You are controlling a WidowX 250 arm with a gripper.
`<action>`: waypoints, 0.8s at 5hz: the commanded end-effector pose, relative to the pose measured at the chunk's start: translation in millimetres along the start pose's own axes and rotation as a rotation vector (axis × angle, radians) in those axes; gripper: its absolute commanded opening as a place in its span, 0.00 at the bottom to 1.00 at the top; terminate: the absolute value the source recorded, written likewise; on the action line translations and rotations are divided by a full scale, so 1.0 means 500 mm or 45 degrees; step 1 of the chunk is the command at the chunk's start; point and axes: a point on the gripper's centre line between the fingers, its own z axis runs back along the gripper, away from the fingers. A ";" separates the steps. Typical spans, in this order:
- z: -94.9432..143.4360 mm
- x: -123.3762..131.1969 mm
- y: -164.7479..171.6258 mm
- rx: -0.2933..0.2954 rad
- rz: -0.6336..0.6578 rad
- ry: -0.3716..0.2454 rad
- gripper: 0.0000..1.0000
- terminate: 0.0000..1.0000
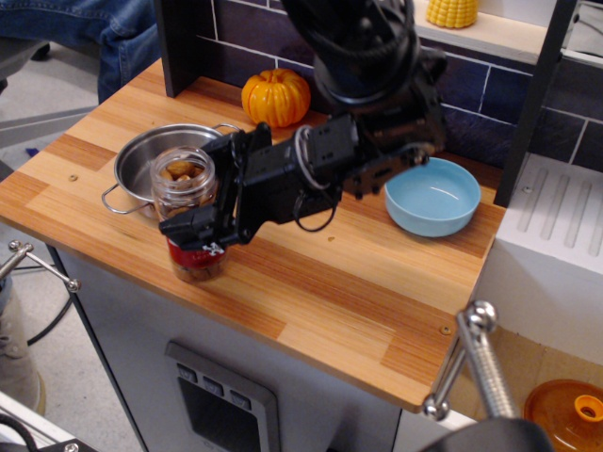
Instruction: Pour almonds in pot
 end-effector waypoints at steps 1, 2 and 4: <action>0.078 -0.007 0.026 -0.075 -0.013 -0.532 0.00 0.00; 0.083 -0.008 0.039 -0.096 -0.088 -0.799 0.00 0.00; 0.094 -0.025 0.082 -0.378 -0.293 -1.345 0.00 0.00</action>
